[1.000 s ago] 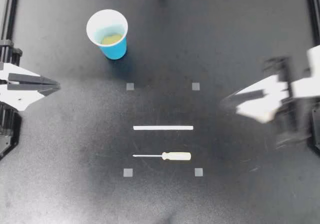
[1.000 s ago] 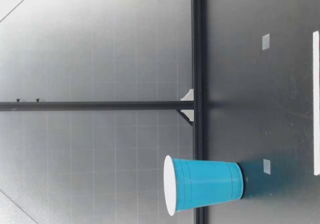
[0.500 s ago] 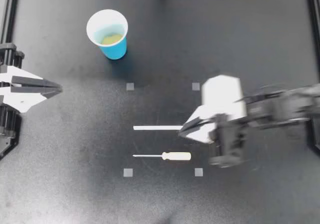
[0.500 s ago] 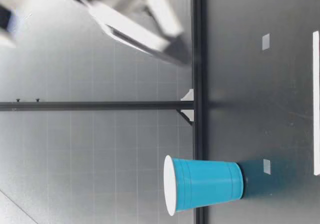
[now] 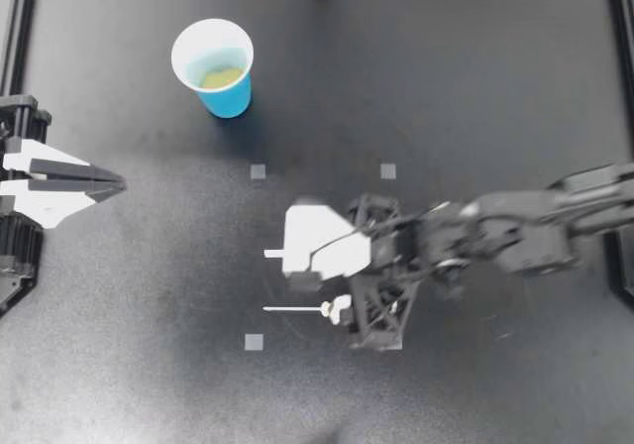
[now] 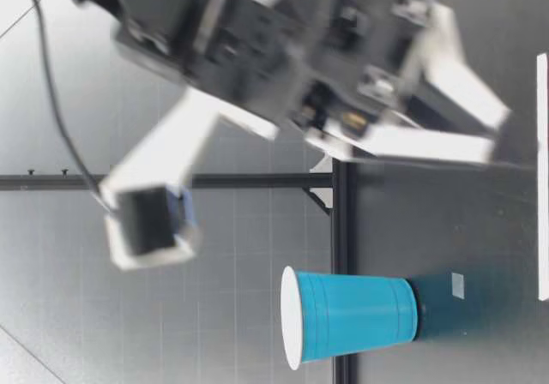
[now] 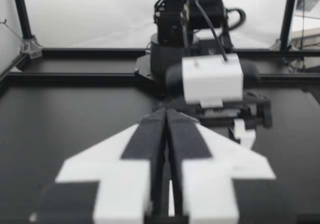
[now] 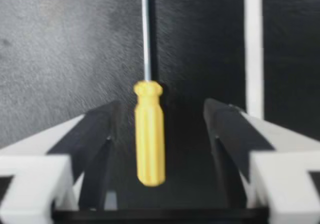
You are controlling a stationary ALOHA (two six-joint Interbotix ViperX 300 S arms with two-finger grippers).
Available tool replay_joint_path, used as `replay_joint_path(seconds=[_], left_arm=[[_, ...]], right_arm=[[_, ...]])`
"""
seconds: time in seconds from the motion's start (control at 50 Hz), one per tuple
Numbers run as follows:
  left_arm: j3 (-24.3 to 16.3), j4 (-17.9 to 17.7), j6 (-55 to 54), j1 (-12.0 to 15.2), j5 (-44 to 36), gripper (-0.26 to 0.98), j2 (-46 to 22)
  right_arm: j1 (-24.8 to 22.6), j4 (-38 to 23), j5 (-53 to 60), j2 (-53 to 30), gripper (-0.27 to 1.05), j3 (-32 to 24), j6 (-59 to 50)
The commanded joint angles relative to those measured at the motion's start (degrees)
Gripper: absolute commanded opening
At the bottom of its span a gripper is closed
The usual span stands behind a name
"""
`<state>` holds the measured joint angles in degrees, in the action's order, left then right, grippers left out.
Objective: Pick up the screwdriver with the right arm, hand it over to the left arm then place it into the cup.
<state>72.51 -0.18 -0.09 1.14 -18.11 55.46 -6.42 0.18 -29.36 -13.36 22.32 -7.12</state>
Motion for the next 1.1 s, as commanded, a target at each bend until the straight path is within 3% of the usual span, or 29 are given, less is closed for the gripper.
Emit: replay_joint_path(seconds=[0.0, 0.78, 1.08], left_arm=[[-0.6, -0.1, 0.1, 0.1, -0.2, 0.13, 0.1], [-0.5, -0.1, -0.3, 0.1, -0.2, 0.13, 0.4], [-0.5, -0.1, -0.1, 0.1, -0.4, 0.13, 0.4]], right_arm=[[-0.7, 0.1, -0.4, -0.4, 0.60, -2.4, 0.0], [-0.9, 0.2, -0.6, -5.3, 0.58, -2.3, -1.1], [-1.4, 0.2, -1.2, -5.4, 0.30, -2.3, -0.7]])
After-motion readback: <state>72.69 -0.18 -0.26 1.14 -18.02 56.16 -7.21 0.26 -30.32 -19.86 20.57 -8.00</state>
